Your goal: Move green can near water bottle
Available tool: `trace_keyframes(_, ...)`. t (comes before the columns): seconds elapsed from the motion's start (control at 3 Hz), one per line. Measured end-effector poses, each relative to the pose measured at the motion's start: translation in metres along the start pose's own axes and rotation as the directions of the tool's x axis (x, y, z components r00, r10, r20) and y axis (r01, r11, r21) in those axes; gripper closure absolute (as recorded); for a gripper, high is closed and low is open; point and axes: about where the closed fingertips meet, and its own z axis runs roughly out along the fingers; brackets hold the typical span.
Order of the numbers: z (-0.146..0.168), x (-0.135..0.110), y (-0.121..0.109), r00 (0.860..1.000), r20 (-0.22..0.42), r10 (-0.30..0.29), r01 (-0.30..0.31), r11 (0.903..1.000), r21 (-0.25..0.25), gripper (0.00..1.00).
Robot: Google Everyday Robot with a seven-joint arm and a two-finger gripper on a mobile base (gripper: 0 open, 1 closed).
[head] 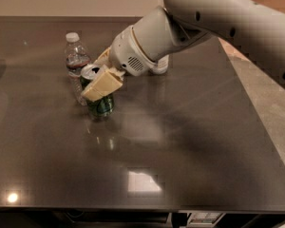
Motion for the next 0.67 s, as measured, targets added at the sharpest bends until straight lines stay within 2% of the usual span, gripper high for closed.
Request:
trace_keyframes(0.33,0.003,0.01,-0.019,0.999,-0.003,0.033,-0.033,0.9992,0.021,1.0)
trace_keyframes(0.67,0.008,0.02,-0.031,0.998,0.001,0.058,-0.058,0.9977,0.035,0.82)
